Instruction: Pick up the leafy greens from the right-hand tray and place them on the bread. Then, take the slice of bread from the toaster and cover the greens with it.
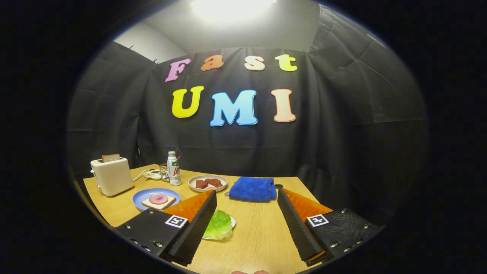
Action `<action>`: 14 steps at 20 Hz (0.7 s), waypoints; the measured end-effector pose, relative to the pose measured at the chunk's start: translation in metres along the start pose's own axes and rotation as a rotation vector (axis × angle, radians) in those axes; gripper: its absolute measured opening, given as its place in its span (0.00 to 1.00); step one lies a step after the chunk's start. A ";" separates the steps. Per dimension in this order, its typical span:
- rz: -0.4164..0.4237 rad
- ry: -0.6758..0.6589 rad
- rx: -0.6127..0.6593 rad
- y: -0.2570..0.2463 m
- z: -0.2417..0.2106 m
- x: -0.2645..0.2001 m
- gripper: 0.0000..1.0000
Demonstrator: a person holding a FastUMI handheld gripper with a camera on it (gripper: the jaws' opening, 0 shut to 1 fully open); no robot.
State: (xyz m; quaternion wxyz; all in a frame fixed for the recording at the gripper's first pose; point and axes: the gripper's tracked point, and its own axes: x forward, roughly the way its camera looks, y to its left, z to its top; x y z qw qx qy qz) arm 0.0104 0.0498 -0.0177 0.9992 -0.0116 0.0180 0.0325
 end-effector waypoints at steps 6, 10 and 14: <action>0.077 0.101 0.014 0.041 -0.016 0.022 0.98; 0.113 0.224 -0.006 0.055 -0.036 0.040 0.98; 0.149 0.411 0.009 0.064 -0.069 0.061 0.99</action>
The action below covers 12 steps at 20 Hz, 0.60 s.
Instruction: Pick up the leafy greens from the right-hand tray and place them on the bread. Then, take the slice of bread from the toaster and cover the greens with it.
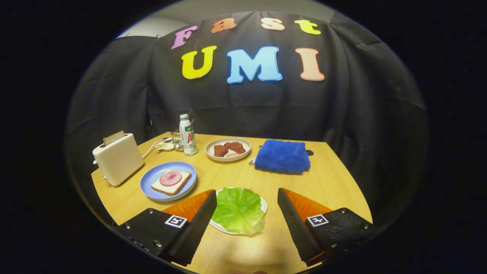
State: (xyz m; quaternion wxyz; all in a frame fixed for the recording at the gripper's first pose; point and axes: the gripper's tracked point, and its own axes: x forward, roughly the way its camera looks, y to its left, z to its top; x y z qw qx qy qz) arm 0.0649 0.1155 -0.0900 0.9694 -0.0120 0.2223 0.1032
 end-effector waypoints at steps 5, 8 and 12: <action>0.077 0.208 -0.022 0.015 -0.027 0.032 0.99; 0.091 0.330 -0.032 0.019 -0.040 0.047 0.99; 0.099 0.460 -0.017 0.027 -0.052 0.068 0.99</action>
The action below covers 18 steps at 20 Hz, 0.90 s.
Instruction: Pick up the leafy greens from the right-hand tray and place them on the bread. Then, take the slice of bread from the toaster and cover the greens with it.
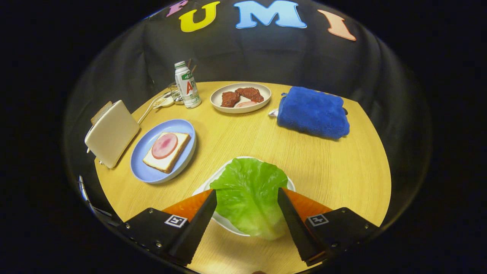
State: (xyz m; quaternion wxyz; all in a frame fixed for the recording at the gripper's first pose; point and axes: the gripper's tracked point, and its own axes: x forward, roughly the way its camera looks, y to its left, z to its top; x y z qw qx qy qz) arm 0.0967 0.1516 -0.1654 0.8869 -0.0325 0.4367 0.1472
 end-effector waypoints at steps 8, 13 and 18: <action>-0.053 0.156 -0.054 -0.017 -0.017 0.018 0.50; -0.087 0.211 -0.104 -0.015 -0.017 0.019 0.05; -0.085 0.173 -0.098 -0.012 -0.005 0.015 0.00</action>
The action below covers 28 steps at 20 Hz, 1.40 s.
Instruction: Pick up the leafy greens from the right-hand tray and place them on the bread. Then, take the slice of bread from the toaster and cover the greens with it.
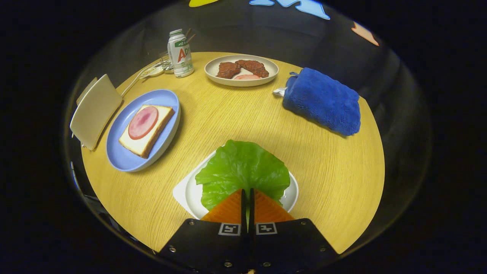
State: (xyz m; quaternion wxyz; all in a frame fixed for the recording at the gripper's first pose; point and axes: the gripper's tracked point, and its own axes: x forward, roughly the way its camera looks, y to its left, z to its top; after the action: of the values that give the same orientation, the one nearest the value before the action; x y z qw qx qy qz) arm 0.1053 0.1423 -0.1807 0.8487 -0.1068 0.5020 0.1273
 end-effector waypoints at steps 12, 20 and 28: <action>0.006 -0.071 -0.029 0.019 0.043 -0.050 0.00; 0.029 -0.116 -0.066 0.056 0.076 -0.063 0.00; 0.083 -0.120 -0.033 0.100 0.099 -0.055 0.00</action>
State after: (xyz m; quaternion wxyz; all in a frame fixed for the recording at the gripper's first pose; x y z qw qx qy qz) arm 0.1291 0.2616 -0.0909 0.8694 -0.0922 0.4522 0.1766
